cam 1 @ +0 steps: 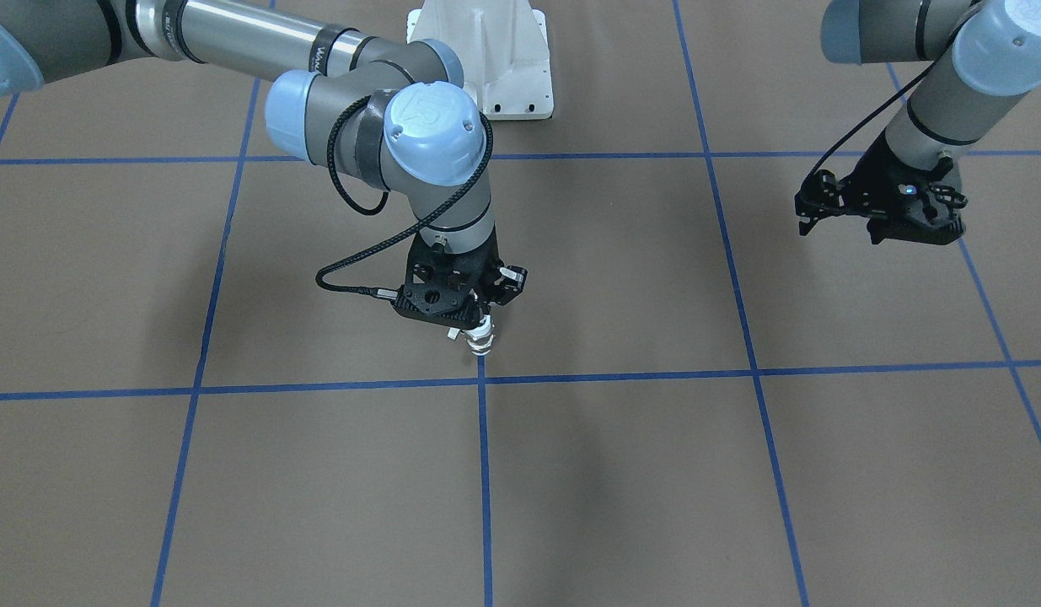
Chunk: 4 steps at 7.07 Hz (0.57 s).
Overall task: Assemble PPR valve and pipe with both arms
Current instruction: 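Lower the chrome fitting into the valve top and press it in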
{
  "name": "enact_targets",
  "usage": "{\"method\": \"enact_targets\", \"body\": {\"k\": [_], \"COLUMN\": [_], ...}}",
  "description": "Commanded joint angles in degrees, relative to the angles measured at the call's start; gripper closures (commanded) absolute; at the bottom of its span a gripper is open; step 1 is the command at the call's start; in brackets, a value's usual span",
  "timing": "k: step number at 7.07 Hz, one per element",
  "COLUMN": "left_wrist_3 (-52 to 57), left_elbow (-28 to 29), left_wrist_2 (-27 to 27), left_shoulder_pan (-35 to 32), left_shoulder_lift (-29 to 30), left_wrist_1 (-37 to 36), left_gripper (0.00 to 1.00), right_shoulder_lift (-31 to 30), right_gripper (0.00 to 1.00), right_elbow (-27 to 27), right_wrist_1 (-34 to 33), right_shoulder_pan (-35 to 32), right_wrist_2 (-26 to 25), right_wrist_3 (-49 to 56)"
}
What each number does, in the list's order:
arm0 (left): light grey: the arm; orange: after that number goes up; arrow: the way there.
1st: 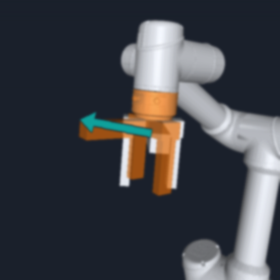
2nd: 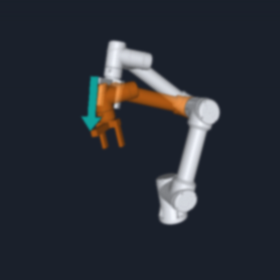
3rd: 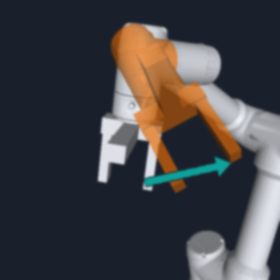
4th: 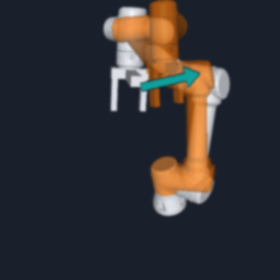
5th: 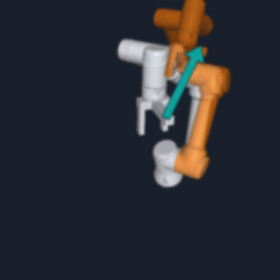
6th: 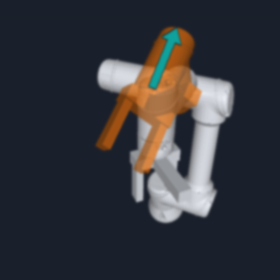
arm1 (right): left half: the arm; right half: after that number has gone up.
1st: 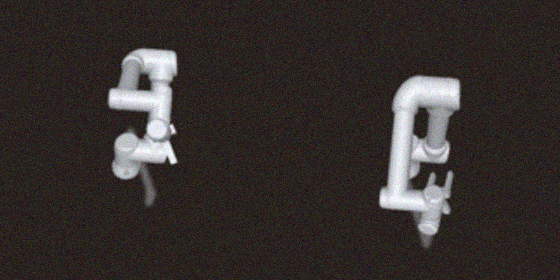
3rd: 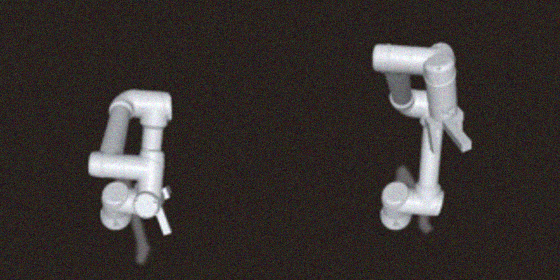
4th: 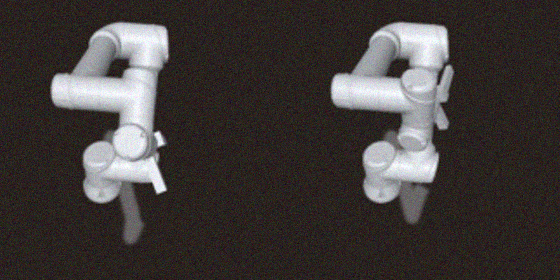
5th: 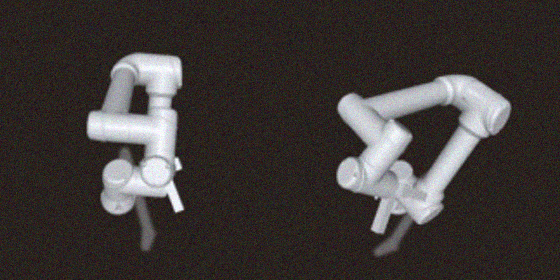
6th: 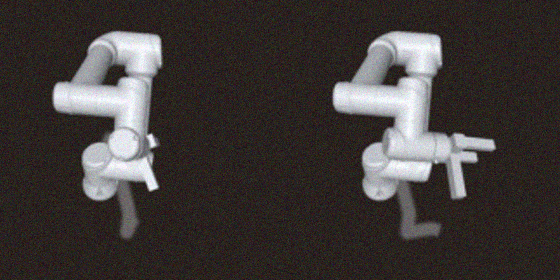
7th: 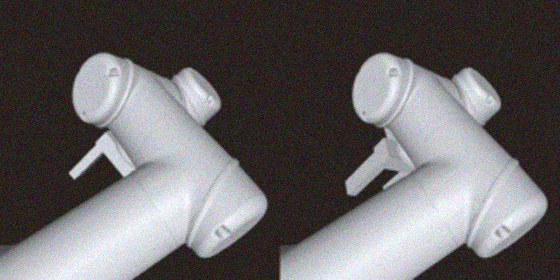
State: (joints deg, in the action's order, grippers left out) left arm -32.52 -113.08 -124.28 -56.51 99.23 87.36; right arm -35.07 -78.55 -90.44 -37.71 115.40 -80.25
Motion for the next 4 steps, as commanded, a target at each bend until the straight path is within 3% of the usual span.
{"method": "enact_targets", "body": {"k": [1,4], "left_wrist_3": [0.0,0.0], "left_elbow": [-0.1,-0.3], "left_wrist_2": [0.0,-0.1], "left_shoulder_pan": [-0.1,-0.1], "left_shoulder_lift": [0.0,0.0], "left_wrist_1": [-0.1,-0.1], "left_gripper": [0.01,0.01], "right_shoulder_lift": [0.0,0.0], "right_gripper": [0.62,0.45], "right_elbow": [0.1,0.1], "right_wrist_1": [0.0,0.0], "right_shoulder_pan": [0.0,0.0], "right_wrist_2": [-0.2,-0.2], "right_wrist_3": [0.0,-0.1]}}
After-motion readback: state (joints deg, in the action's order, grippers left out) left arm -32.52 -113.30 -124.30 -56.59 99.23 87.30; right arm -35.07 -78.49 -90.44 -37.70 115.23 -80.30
